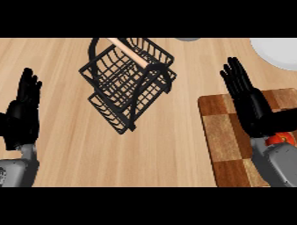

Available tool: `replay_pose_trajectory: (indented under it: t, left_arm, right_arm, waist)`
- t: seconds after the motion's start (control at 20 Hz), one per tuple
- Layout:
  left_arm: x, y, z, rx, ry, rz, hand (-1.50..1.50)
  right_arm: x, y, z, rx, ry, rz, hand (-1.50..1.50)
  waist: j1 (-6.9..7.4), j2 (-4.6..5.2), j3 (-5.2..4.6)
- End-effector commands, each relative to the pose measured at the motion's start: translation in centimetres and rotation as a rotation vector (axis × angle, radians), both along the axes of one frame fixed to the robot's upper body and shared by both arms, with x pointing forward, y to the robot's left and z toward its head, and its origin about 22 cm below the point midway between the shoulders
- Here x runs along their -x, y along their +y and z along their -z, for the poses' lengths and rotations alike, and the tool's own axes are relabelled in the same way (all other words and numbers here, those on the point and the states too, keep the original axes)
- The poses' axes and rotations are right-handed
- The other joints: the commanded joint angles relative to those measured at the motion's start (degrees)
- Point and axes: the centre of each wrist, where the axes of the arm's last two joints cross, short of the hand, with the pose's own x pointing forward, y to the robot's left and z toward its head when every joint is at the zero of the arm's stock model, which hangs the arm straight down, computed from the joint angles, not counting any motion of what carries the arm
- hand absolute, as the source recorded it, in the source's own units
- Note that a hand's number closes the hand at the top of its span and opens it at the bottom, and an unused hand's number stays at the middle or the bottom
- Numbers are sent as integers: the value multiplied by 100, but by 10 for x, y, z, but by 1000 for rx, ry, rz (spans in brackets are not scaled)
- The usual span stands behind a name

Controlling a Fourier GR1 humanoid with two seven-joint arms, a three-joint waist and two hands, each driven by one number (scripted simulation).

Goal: Pick the squash from the cutting board and place it in the tiered basket

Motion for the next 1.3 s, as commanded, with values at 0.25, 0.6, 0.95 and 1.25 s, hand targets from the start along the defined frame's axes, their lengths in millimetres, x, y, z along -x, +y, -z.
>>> replay_pose_trajectory:
  t: [0.25,0.6,0.95,1.25]
  left_arm:
    - [21,4,28,34,225,248,0]
    - [19,14,13,92,272,296,0]
    - [26,17,15,89,272,296,0]
    - [31,21,17,89,278,295,0]
  right_arm:
    - [14,-4,-26,40,-377,-452,150]
    - [24,-64,58,292,-157,254,-150]
    - [29,-132,-12,774,-236,265,-150]
    - [47,-146,-59,1229,-11,51,-150]
  waist:
    - [-12,-286,-80]
    - [-4,-270,-92]
    - [-51,-305,-113]
    - [-62,-334,-142]
